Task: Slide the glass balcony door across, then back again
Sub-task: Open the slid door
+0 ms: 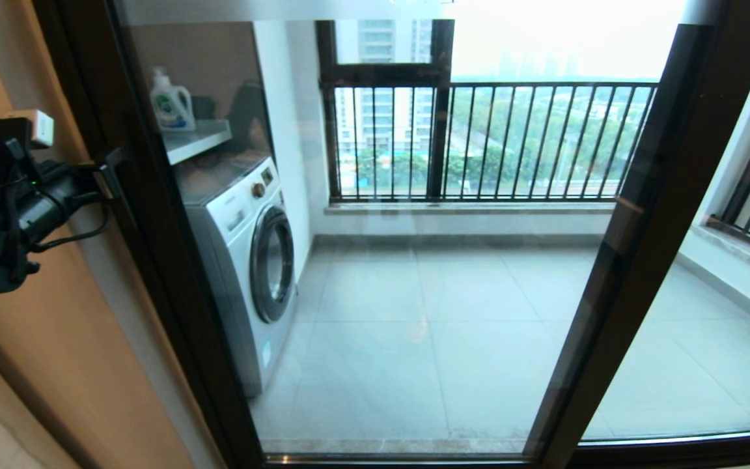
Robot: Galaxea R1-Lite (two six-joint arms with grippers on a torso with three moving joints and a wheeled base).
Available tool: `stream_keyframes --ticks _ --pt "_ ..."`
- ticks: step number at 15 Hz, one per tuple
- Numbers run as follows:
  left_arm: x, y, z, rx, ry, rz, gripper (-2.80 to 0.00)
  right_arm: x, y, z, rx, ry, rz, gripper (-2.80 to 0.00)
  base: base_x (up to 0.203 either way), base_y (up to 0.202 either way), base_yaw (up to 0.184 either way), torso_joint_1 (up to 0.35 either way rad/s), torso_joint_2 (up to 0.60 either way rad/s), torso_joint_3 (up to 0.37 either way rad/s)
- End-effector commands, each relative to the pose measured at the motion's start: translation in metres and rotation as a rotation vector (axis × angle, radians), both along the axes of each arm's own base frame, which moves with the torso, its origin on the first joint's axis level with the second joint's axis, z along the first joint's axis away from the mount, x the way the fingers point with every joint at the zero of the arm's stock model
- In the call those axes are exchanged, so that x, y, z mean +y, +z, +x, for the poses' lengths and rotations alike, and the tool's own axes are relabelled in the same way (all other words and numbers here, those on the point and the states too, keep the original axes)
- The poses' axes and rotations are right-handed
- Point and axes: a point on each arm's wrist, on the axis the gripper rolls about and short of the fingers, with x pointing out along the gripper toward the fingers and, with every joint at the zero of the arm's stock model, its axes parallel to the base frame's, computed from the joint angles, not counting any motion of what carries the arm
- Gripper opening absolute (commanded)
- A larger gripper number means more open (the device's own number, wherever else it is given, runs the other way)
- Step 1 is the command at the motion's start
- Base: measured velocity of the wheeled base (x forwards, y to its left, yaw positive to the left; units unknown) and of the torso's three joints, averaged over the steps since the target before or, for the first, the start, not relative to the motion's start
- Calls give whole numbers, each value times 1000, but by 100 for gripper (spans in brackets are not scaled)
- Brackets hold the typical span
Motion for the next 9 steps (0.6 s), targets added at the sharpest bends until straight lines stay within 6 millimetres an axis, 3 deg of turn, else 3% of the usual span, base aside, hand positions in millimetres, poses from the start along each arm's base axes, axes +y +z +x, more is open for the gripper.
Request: stream_keyframes --ticks 1,9 --pt "-5 1 1 -5 -23 2 -280 0 -3 1 12 1 -2 -280 0 0 0 0 0 0" --pt "-24 4 1 -15 -55 1 -280 0 -3 1 12 1 -1 -280 0 0 0 0 0 0"
